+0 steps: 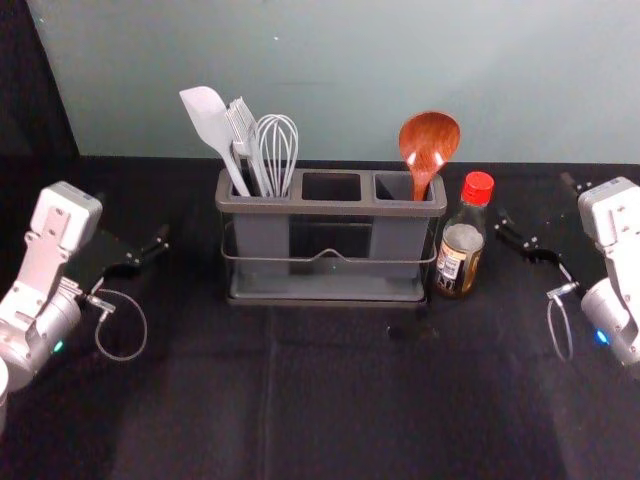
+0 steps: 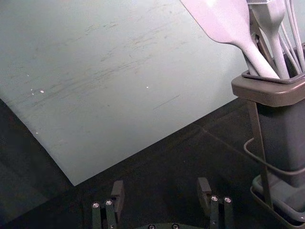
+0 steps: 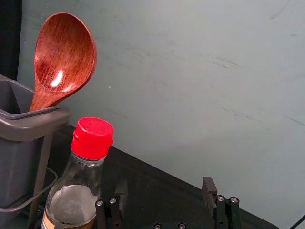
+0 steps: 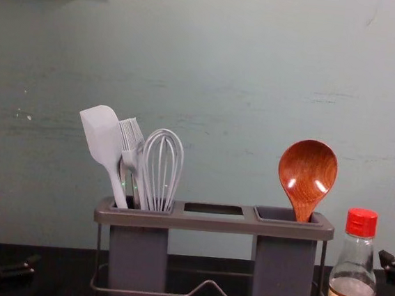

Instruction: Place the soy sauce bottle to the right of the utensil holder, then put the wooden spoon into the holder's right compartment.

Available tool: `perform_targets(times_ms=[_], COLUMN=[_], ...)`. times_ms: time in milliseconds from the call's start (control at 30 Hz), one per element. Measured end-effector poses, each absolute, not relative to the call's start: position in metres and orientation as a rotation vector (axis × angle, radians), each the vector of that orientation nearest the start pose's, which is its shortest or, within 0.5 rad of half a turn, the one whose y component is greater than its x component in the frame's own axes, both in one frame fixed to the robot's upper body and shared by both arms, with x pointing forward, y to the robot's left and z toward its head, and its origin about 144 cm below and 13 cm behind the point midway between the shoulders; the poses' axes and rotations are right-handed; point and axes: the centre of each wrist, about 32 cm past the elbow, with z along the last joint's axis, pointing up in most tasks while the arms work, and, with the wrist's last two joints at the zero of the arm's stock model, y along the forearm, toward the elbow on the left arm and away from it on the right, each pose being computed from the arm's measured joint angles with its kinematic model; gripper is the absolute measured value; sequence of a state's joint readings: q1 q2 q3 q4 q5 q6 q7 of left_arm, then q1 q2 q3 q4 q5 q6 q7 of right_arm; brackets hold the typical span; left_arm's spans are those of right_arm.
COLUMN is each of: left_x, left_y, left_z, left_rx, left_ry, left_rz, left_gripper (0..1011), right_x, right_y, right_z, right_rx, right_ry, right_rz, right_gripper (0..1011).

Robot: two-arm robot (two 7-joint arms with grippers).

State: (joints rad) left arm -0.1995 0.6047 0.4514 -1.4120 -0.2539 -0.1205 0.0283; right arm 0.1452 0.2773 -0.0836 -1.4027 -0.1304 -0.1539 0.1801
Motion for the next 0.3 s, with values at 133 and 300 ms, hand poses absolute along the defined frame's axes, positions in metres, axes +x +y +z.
perform_targets(times_ms=[133,300], left_x=[0.4886,0.4886], left_y=[0.3096,0.3097], left_z=[1.1398,1.1398], left_rx=[0.304,0.304], left_ry=[-0.285,-0.285], left_rz=[1.248,1.248], left_gripper=[1005,1005], right_x=[0.4988,0.4988], right_y=[-0.2971,-0.2971], right_z=[1.1466,1.1466], right_rx=[-0.258,-0.258], right_ry=[-0.383,-0.383], right_rz=[-1.295,-1.296], right_gripper=[1003,1002])
